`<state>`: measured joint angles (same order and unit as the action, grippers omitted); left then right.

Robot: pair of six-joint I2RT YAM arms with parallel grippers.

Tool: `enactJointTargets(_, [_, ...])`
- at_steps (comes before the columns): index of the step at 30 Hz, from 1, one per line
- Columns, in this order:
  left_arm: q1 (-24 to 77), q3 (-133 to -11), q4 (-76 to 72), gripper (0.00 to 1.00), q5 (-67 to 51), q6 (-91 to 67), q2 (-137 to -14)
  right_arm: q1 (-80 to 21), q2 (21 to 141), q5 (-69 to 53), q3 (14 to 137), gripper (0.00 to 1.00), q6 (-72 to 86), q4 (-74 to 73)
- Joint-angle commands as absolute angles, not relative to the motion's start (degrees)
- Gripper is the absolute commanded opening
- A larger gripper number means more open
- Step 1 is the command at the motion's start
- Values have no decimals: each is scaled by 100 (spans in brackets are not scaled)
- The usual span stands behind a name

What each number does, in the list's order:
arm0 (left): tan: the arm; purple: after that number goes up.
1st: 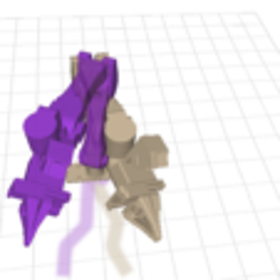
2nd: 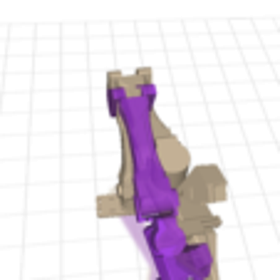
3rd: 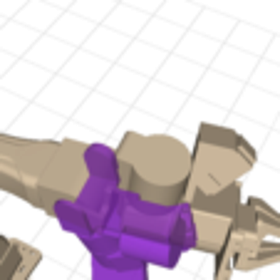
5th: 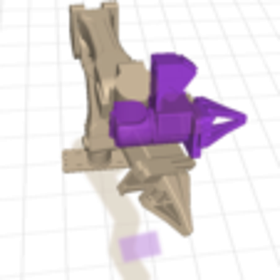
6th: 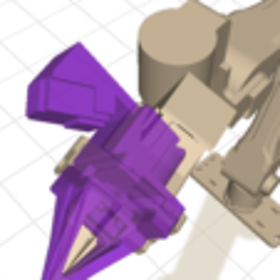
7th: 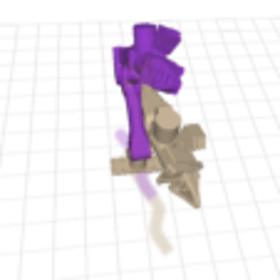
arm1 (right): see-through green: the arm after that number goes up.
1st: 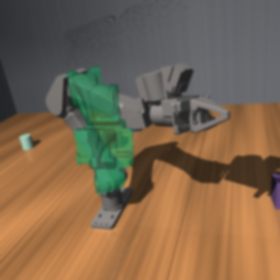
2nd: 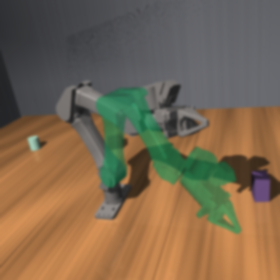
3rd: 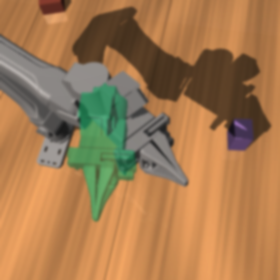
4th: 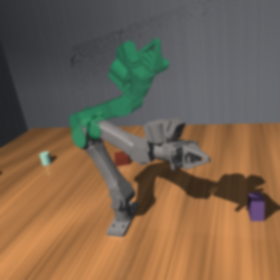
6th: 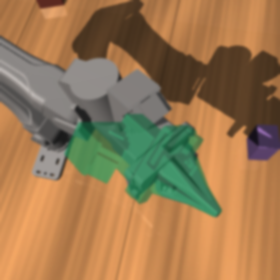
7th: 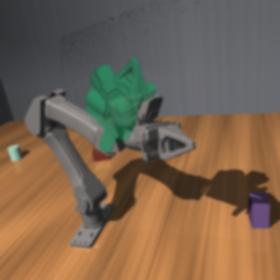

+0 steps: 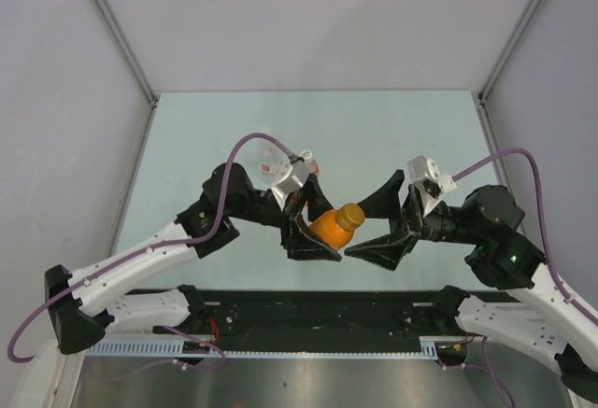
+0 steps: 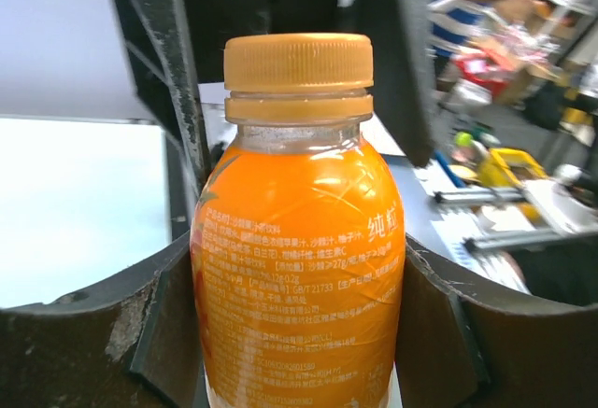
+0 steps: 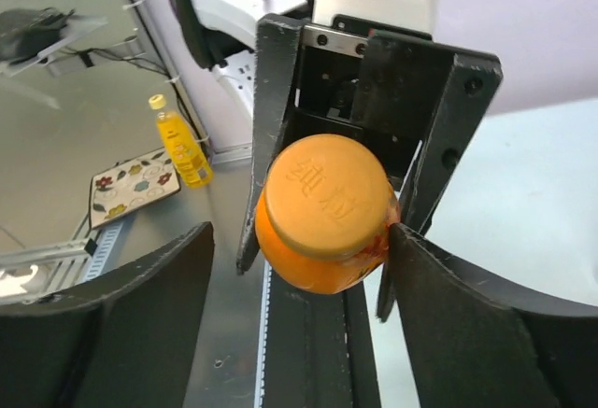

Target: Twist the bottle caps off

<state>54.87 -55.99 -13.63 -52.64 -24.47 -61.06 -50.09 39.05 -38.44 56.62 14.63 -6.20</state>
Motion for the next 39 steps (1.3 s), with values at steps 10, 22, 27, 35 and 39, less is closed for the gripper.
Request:
enactJointTargets(10, [5528, -5670, -817, 0, -2841, -1451, -5652, -5045, 3525, -2393, 5845, 87, 1784, -1361])
enactJointTargets(22, [6555, -5317, -800, 0, 499, -36, -5449, -5045, 3559, -572, 6047, 88, 2968, -1178])
enactJointTargets(27, [7049, -5431, -668, 0, 1300, 501, -5792, -5045, 3779, -116, 6047, 89, 3331, -1011])
enactJointTargets(35, [7312, -5484, -606, 0, 1802, 703, -6020, -5054, 4051, -35, 6047, 87, 3445, -949])
enactJointTargets(39, [7348, -5449, -659, 0, 1819, 712, -6029, -5054, 4140, 0, 6038, 85, 3454, -1089])
